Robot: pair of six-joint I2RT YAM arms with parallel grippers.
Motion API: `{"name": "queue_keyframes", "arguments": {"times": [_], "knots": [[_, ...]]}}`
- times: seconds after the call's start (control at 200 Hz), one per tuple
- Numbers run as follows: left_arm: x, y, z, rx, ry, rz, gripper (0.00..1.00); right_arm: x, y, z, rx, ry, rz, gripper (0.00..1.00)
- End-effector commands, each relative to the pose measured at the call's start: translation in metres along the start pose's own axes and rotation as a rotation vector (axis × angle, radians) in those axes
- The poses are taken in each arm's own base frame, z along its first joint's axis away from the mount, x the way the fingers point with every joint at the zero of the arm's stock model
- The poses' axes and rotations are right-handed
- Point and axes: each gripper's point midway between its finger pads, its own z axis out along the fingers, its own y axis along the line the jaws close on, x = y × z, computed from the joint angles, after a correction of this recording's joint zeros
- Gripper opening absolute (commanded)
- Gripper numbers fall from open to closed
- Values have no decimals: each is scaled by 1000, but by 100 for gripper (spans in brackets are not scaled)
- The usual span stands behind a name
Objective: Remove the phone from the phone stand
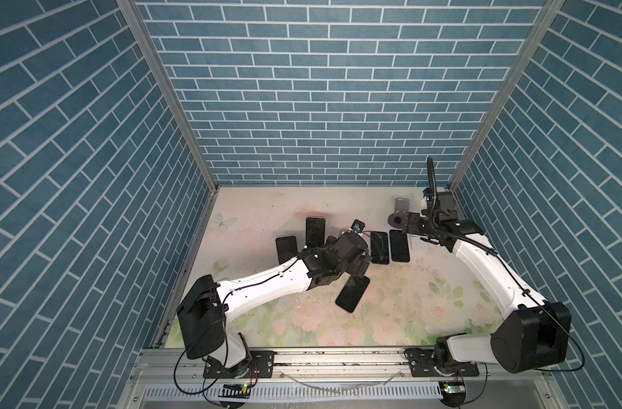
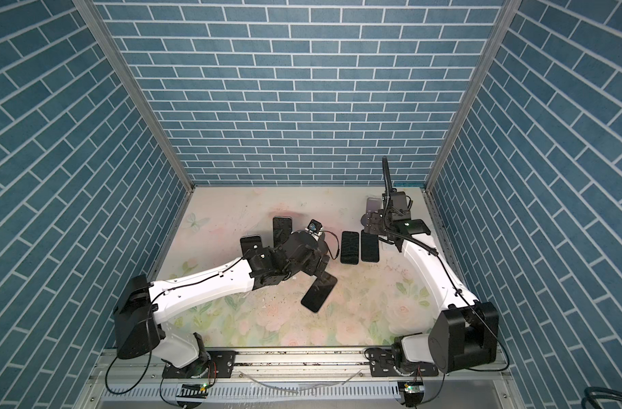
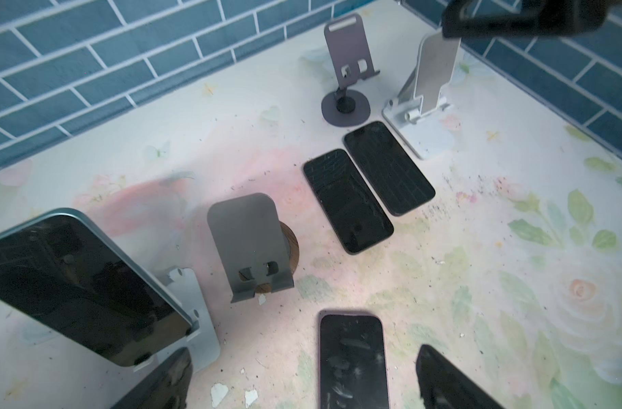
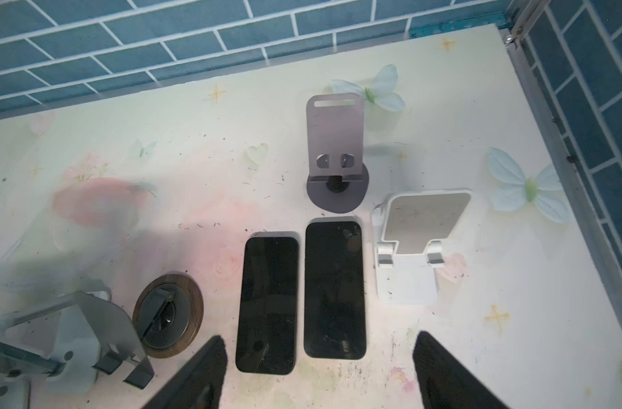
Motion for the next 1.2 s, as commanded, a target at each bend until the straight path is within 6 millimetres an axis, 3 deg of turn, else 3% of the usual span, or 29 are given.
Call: {"name": "queue_keyframes", "arguments": {"times": [0.0,0.47,0.78,1.195], "knots": [[-11,17,-7,-55,-71,-2,100,-3,19,3,-41,9,8,84],[-27,69,-35,-120,-186,-101,100,7,81,12,-136,52,-30,84],[-15,116,-47,-182,-182,-209,100,20,122,15,-179,80,-78,84],[0,166,-94,-246,-242,-295,100,36,200,20,-229,77,-205,85]]}}
